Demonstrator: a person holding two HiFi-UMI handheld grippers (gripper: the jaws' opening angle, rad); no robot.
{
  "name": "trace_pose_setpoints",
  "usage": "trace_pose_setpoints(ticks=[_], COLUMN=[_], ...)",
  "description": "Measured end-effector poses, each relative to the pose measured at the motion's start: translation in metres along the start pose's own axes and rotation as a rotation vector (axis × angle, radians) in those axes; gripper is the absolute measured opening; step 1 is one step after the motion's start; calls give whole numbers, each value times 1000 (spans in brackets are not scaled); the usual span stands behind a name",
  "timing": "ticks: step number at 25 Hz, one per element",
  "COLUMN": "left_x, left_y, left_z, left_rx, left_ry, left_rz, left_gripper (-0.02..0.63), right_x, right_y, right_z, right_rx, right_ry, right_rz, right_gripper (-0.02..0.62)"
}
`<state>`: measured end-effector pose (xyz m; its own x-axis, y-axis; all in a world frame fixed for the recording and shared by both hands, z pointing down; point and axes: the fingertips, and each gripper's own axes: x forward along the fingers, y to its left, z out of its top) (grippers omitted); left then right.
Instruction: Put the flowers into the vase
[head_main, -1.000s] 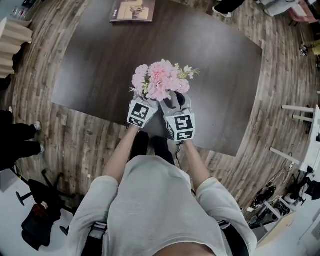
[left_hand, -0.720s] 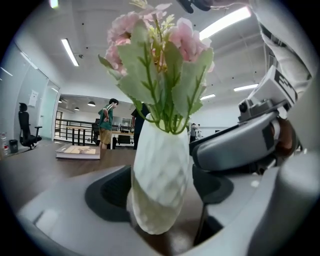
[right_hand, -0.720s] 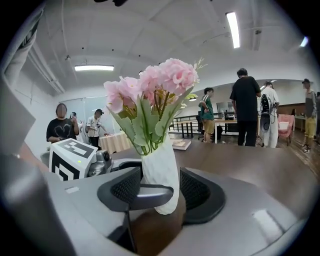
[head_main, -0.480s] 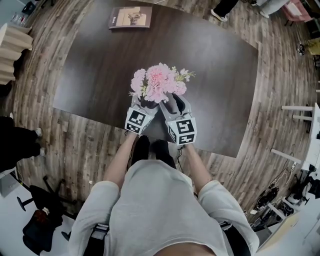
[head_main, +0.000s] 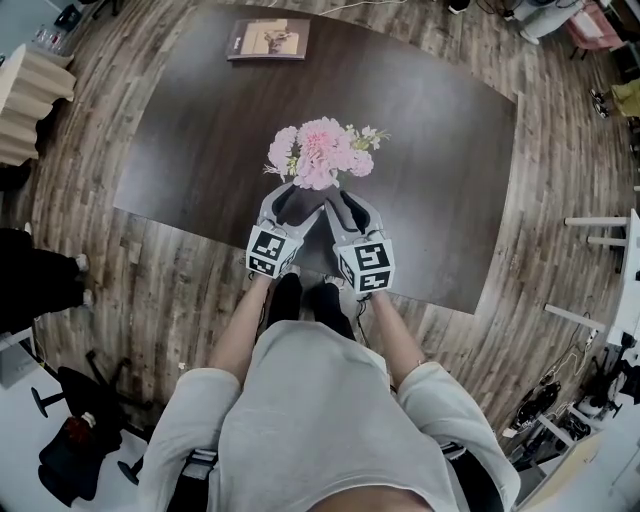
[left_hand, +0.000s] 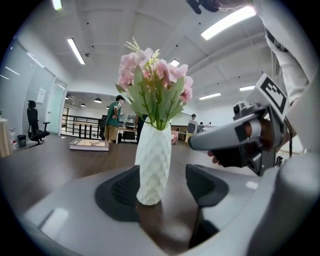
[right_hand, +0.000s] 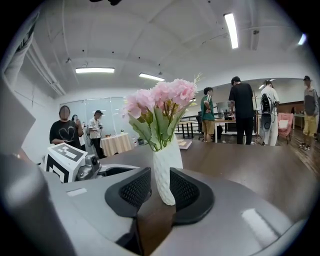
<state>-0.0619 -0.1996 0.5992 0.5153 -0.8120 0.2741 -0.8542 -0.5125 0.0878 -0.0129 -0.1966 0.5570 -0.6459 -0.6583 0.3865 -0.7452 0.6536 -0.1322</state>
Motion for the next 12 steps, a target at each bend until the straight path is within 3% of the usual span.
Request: trace_pose_setpoints(ticks=[8,12], left_x=[-33,-52], left_y=[-32,-51], left_z=[19,31], left_rx=[10,7], left_ry=[-42,-56], left_rz=[-7,-4], left_gripper=[34,11], right_x=[-37,-59], right_y=[14,20], right_z=[-6,-12], right_rx=[-5,-7], right_ry=[-32,-43], right_rz=[30,40], right_gripper=[25,0])
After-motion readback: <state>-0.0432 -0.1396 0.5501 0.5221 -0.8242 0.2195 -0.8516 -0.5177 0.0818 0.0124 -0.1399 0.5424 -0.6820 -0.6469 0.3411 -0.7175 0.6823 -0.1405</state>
